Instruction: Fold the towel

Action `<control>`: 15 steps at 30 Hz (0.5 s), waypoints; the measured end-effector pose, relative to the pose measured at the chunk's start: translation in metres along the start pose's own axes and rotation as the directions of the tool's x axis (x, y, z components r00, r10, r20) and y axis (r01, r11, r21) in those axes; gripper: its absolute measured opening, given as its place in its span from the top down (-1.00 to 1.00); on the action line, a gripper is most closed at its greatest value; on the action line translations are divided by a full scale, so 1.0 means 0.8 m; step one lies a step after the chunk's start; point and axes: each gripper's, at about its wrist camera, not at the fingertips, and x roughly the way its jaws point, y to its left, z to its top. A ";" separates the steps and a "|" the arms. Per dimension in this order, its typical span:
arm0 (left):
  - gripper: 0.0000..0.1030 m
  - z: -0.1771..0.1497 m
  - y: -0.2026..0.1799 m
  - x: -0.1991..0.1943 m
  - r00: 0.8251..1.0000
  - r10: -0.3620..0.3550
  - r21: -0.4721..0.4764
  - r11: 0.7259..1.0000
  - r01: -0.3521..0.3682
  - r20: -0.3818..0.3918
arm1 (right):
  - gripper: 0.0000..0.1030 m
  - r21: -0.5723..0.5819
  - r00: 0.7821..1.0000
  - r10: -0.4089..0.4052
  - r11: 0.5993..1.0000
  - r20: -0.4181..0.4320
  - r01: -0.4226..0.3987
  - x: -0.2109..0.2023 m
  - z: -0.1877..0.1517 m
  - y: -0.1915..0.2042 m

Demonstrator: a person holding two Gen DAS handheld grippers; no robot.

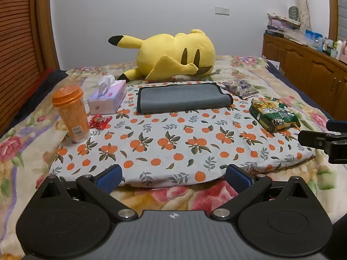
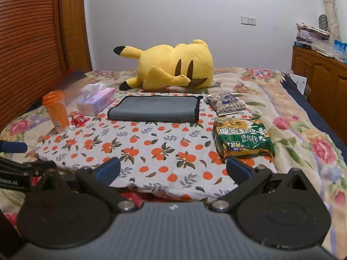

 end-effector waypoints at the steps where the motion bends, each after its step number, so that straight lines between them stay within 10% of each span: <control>1: -1.00 -0.001 0.001 0.000 1.000 0.001 -0.003 1.000 -0.001 0.002 | -1.00 0.001 1.000 -0.001 1.000 0.000 0.001 0.000 -0.001 0.000; 15: -1.00 -0.010 0.000 -0.008 0.999 0.024 -0.001 1.000 -0.024 0.033 | -1.00 -0.011 1.000 -0.026 1.000 0.001 0.026 -0.002 -0.012 -0.002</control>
